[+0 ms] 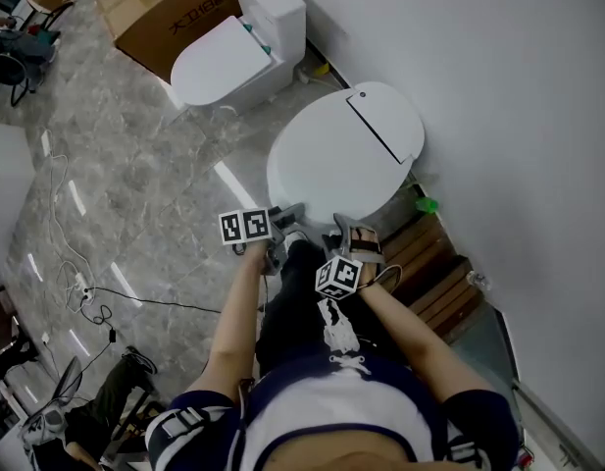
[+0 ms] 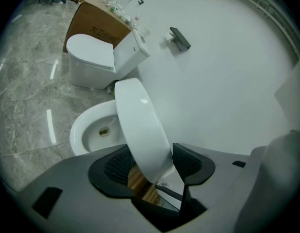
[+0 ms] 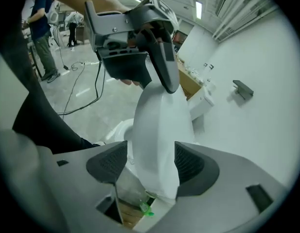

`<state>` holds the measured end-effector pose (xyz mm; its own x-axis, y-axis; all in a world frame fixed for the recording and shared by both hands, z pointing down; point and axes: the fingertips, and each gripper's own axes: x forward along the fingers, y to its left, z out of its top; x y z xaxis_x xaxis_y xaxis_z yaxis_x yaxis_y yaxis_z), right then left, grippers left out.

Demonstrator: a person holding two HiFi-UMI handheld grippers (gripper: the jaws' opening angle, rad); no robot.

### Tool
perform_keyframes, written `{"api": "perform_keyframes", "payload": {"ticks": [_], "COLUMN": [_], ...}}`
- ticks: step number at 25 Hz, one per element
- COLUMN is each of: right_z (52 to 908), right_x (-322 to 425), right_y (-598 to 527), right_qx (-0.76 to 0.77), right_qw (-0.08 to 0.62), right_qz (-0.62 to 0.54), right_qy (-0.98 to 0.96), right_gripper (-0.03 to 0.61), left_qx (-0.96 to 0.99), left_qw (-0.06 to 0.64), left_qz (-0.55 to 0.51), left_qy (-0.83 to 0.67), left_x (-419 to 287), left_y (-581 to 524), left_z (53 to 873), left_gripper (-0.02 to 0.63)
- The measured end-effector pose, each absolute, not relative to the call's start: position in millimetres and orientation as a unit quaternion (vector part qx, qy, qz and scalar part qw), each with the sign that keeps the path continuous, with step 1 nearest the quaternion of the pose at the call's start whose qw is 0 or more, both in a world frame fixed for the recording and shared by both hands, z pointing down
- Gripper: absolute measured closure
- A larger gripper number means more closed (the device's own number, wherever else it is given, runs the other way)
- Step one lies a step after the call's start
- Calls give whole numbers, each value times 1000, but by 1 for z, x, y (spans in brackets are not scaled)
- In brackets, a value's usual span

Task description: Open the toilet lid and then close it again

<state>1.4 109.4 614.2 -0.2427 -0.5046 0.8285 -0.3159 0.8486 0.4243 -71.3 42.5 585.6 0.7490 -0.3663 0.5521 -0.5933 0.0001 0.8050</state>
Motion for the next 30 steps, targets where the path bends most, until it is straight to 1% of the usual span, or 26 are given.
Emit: {"api": "perform_keyframes", "payload": {"ticks": [4,8,12,17,22,26,30], "right_z": [617,616,619,617,615,609,598], "right_x": [-2,-4,-4,-4,-1,1,7], "right_y": [100,91,92,91,91,86,82], "right_qx": [256,254,254,255,252,254,263], "right_qw": [564,567,582,570,572,567,554], "right_qz": [-94,-106,-98,-82,-46,-48,-38], "right_qy": [-779,-777,-767,-777,-779,-782,-789], "right_gripper": [318,318,318,318,318,318,318], "left_qx": [699,698,693,693,717,746,767], "left_qw": [620,622,627,627,598,564,539], "left_qz": [89,64,56,52,59,94,123], "left_qy": [-346,-350,-353,-352,-352,-342,-326], "left_x": [-73,-70,-69,-70,-68,-63,-63], "left_y": [40,36,35,35,38,37,46], "left_z": [580,572,573,573,570,564,554], "left_gripper": [353,362,368,368,359,341,339]}}
